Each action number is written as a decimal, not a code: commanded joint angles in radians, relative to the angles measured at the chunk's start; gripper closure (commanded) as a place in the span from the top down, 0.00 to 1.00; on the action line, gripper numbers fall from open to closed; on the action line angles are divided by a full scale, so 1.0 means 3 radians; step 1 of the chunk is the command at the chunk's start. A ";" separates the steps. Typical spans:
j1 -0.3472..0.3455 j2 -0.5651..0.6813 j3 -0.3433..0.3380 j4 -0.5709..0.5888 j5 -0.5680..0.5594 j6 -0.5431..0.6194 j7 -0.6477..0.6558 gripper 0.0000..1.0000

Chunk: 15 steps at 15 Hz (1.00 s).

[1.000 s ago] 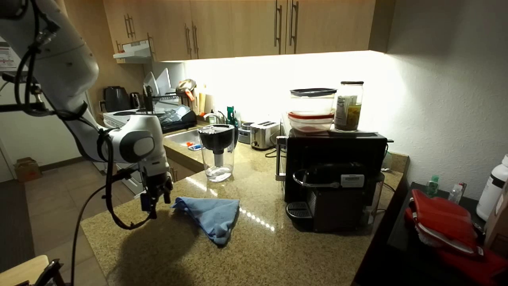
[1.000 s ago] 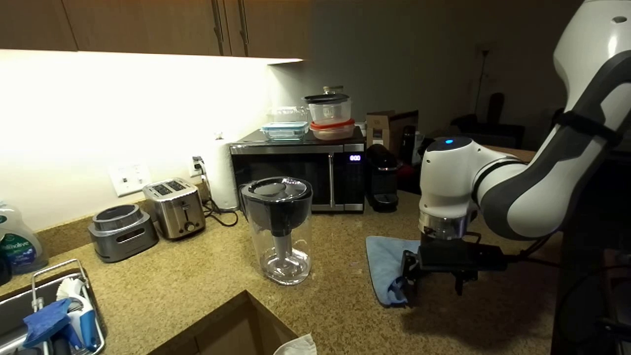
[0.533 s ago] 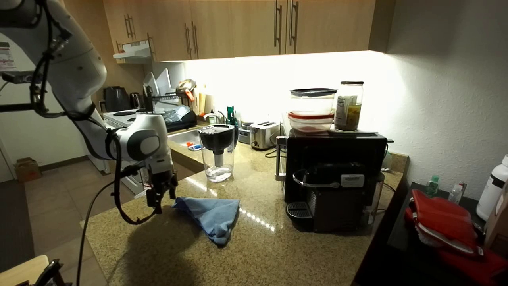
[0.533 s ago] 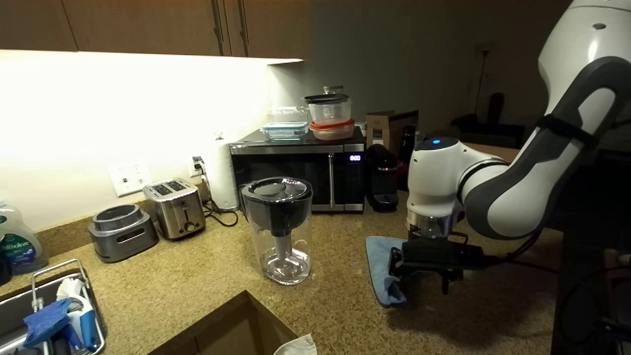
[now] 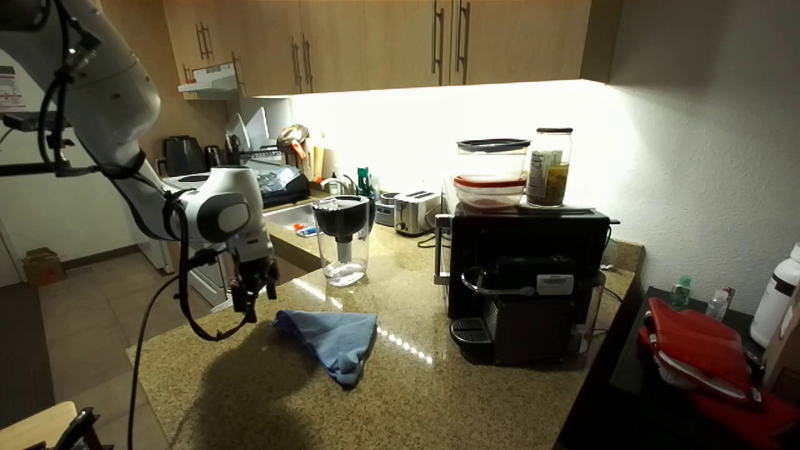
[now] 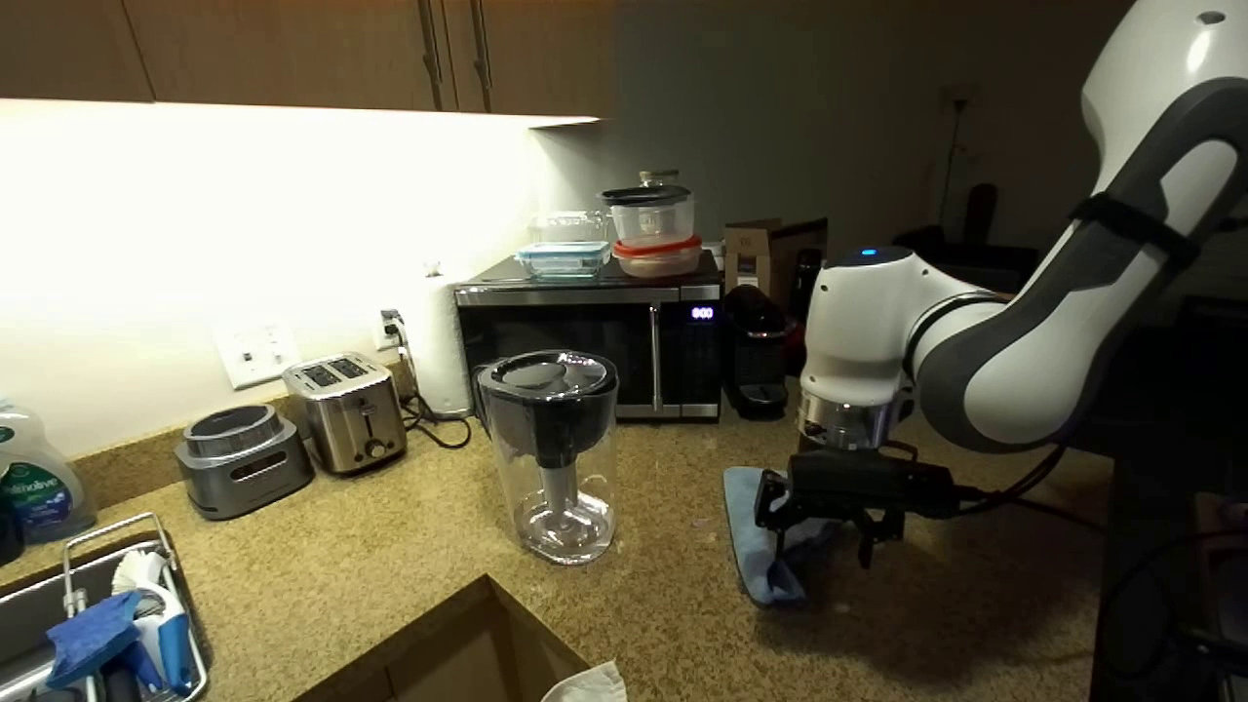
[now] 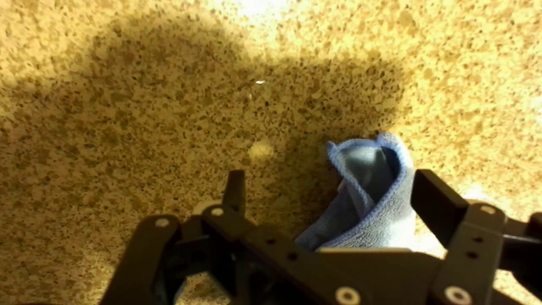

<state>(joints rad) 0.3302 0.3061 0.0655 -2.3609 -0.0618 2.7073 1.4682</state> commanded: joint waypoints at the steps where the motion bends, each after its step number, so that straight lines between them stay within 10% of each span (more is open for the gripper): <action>1: 0.0002 -0.0004 -0.0002 0.0001 0.0009 -0.0008 -0.0017 1.00; 15: 0.0249 0.0523 -0.0089 0.0394 -0.0069 0.0206 0.0058 1.00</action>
<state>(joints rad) 0.3703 0.4204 0.0566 -2.2767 -0.0641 2.7242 1.4716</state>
